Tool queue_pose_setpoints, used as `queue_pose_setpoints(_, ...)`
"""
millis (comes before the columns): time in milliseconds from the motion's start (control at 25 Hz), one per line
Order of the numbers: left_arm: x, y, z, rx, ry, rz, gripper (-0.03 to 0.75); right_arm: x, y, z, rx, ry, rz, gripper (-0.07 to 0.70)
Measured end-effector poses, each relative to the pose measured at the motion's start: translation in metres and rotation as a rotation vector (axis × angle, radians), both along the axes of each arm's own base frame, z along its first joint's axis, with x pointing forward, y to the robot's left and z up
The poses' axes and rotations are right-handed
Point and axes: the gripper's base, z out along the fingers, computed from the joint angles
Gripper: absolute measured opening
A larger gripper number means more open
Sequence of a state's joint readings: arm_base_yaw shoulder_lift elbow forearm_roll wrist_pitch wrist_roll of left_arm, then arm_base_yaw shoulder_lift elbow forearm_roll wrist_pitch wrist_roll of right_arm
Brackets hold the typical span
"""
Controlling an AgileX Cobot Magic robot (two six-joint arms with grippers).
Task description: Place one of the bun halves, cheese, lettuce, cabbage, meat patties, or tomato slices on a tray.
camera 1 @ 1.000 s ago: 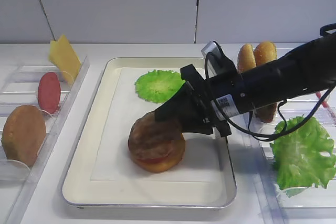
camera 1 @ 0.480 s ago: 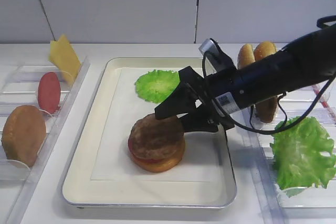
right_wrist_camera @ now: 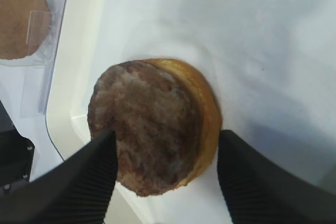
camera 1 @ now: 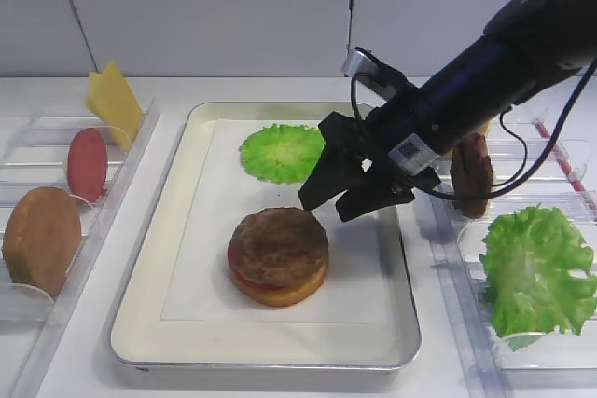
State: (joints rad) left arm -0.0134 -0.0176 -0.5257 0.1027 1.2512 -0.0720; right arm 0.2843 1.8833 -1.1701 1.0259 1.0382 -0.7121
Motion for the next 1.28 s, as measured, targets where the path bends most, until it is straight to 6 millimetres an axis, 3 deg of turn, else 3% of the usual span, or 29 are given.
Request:
queue_pose_setpoints(280, 0.0, 0.0, 0.0, 0.0, 0.0, 0.0, 0.475, 0.012, 0.0, 0.029, -0.065, 0.002, 0.06, 0.436)
queue_pose_setpoints(520, 0.0, 0.0, 0.0, 0.0, 0.0, 0.0, 0.475, 0.038, -0.006, 0.075, -0.231, -0.104, 0.023, 0.436)
queue_pose_setpoints(760, 0.0, 0.0, 0.0, 0.0, 0.0, 0.0, 0.475, 0.057, -0.025, 0.124, -0.454, -0.283, -0.092, 0.436)
queue_pose_setpoints(920, 0.0, 0.0, 0.0, 0.0, 0.0, 0.0, 0.475, 0.045, -0.045, 0.158, -0.608, -0.421, -0.129, 0.435)
queue_pose_setpoints(1040, 0.0, 0.0, 0.0, 0.0, 0.0, 0.0, 0.475, 0.025, -0.057, 0.188, -0.65, -0.506, -0.163, 0.435)
queue_pose_setpoints(1280, 0.0, 0.0, 0.0, 0.0, 0.0, 0.0, 0.475, -0.044, -0.074, 0.24, -0.571, -0.619, -0.209, 0.435)
